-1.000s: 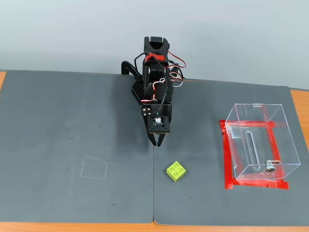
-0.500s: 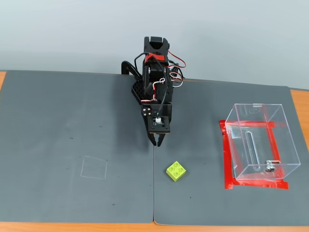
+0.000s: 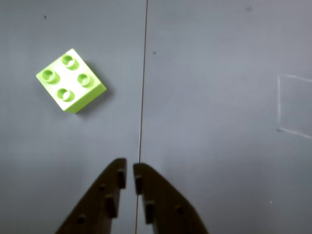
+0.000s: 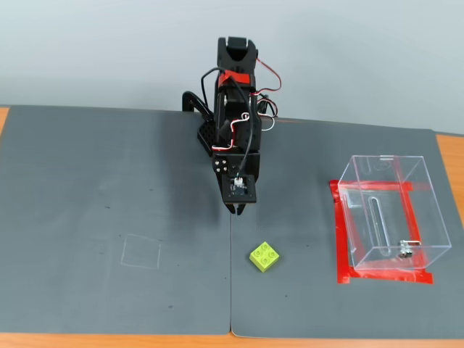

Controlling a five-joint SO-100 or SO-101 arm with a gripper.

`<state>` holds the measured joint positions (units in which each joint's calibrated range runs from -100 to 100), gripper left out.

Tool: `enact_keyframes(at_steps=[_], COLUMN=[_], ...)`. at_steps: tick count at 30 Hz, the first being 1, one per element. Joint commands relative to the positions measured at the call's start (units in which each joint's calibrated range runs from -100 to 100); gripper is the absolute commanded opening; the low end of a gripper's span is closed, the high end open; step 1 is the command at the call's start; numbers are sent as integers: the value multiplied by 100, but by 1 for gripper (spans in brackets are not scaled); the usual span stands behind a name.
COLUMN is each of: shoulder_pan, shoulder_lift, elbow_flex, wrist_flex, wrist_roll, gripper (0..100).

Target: Pick the green lego block and place it into the transparent box

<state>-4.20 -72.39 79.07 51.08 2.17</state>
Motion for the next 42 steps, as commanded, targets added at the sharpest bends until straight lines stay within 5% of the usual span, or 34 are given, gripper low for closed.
enact_keyframes(at_steps=[1, 12, 26, 42], shoulder_pan=[-16, -643, -636, -949], shoulder_lift=[630, 2114, 4199, 5700], elbow_flex=[-666, -1689, -4068, -4990], wrist_flex=[39, 100, 985, 994], wrist_roll=[20, 51, 1301, 1484], gripper=[2, 28, 29, 29])
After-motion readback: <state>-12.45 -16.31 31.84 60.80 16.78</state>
